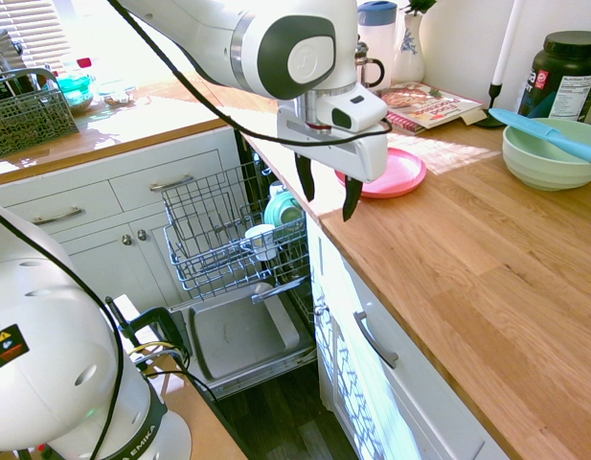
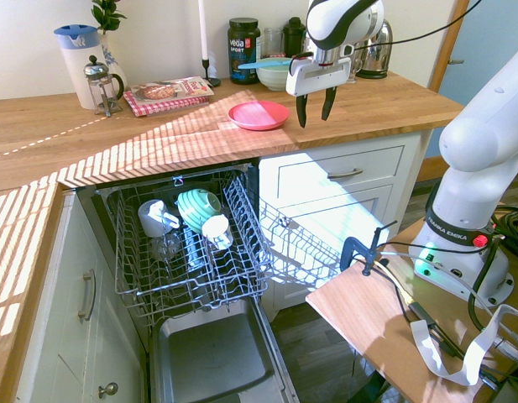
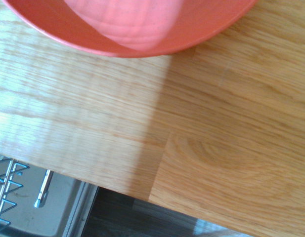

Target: Put the plate in the dishwasher

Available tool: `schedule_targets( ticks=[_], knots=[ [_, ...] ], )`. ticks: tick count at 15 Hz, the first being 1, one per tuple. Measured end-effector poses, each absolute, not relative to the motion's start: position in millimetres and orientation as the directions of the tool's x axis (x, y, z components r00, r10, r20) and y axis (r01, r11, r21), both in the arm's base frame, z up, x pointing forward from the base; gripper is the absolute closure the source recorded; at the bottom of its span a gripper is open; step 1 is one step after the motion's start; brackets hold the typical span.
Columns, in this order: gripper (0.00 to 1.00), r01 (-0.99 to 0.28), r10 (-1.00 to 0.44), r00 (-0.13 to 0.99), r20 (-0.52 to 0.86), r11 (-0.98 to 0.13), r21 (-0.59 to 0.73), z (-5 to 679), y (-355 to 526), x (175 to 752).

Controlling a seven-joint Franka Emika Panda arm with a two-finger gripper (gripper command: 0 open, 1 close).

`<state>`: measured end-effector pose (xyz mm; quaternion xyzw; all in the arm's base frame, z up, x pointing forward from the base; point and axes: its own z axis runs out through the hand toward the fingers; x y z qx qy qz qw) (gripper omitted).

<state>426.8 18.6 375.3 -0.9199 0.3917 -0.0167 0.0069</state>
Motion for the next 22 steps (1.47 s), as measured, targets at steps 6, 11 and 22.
schedule_targets(
  ticks=[6,11,22],
  knots=[
    [0.0,-0.761,-0.789,0.613,0.038,-0.602,-0.242,382,-33,458],
    [1.0,-0.719,-0.765,0.643,-0.027,-0.591,-0.367,350,-38,529],
    [1.0,-0.736,-0.759,0.644,-0.099,-0.578,-0.352,328,-43,554]
  ],
)
